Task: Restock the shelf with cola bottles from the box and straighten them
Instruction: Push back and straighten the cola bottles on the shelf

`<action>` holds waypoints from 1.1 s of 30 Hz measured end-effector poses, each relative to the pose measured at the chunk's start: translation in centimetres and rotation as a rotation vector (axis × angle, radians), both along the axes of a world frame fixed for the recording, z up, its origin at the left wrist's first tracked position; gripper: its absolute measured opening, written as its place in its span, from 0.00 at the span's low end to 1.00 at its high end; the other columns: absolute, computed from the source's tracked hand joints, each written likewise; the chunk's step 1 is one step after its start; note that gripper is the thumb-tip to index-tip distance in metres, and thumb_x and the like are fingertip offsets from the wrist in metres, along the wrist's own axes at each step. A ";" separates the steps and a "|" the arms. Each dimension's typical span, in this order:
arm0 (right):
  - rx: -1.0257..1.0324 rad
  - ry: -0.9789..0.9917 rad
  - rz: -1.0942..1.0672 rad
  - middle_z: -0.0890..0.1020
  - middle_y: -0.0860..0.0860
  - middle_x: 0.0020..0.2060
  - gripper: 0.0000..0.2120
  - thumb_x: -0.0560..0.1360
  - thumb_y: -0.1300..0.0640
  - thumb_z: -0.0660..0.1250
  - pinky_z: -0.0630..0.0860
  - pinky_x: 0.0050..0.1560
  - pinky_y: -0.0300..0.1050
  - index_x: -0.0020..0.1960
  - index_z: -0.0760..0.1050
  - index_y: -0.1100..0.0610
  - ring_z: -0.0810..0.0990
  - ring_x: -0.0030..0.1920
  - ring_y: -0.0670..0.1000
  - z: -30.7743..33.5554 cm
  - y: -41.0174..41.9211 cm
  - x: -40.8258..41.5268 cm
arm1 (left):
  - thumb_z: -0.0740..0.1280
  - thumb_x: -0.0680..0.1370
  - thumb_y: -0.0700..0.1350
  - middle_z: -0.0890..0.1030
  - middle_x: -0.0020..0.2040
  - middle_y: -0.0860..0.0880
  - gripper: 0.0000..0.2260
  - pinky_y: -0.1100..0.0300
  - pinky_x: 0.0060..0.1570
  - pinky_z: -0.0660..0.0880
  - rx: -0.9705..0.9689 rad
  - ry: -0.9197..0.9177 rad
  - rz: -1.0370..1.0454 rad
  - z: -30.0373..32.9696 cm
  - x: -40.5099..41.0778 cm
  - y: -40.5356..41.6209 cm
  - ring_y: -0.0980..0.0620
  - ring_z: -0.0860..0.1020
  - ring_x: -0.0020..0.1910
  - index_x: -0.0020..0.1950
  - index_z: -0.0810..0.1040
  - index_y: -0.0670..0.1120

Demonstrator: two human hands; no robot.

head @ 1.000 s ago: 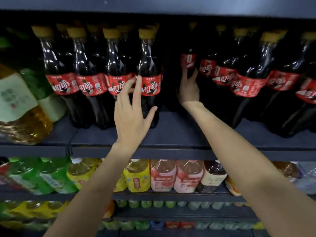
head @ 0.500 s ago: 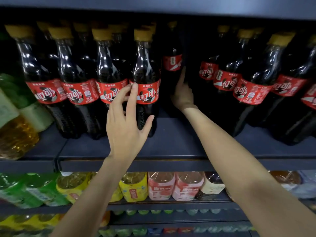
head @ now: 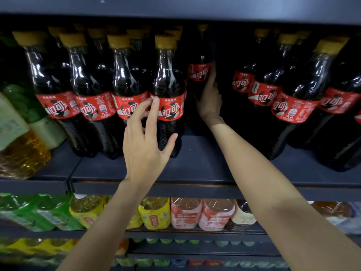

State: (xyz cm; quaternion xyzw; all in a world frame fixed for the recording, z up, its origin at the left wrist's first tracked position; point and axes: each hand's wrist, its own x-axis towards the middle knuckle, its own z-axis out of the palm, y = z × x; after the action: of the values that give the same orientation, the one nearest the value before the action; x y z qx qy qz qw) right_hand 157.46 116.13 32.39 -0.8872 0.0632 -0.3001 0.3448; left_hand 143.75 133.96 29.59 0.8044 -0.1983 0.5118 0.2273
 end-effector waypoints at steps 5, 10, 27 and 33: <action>0.016 -0.018 -0.016 0.70 0.62 0.68 0.47 0.73 0.52 0.70 0.73 0.57 0.59 0.77 0.38 0.47 0.76 0.61 0.63 0.3 0.2 0.4 | 0.72 0.74 0.47 0.63 0.67 0.43 0.32 0.58 0.62 0.68 0.006 -0.006 -0.001 0.0 -0.1 -0.1 0.48 0.67 0.63 0.72 0.64 0.37; 0.052 -0.034 0.060 0.69 0.62 0.69 0.49 0.72 0.55 0.72 0.73 0.61 0.62 0.77 0.38 0.46 0.74 0.64 0.63 0.1 -0.3 0.3 | 0.72 0.74 0.47 0.63 0.67 0.43 0.32 0.58 0.63 0.68 0.000 0.004 0.004 0.0 -0.2 -0.2 0.49 0.68 0.63 0.72 0.63 0.37; 0.034 0.117 0.235 0.61 0.60 0.73 0.34 0.76 0.69 0.60 0.64 0.63 0.35 0.77 0.49 0.56 0.67 0.70 0.57 1.2 -1.6 -11.4 | 0.68 0.76 0.38 0.74 0.61 0.40 0.18 0.59 0.64 0.68 -0.196 0.041 -0.303 0.1 -3.9 -2.6 0.47 0.71 0.63 0.65 0.71 0.40; 0.198 -0.308 -0.027 0.82 0.47 0.45 0.12 0.77 0.61 0.62 0.78 0.49 0.40 0.60 0.74 0.57 0.81 0.47 0.45 1.4 -5.2 -22.3 | 0.66 0.76 0.39 0.77 0.58 0.47 0.15 0.50 0.56 0.74 -0.226 0.367 -0.575 1.8 -4.5 -9.1 0.52 0.73 0.58 0.63 0.74 0.42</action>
State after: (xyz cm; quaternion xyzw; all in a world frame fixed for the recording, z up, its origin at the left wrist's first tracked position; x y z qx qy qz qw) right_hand 135.14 110.98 33.82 -0.7916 0.0507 -0.4293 0.4318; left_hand 139.28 124.89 31.41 0.7640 -0.3145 0.2927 0.4814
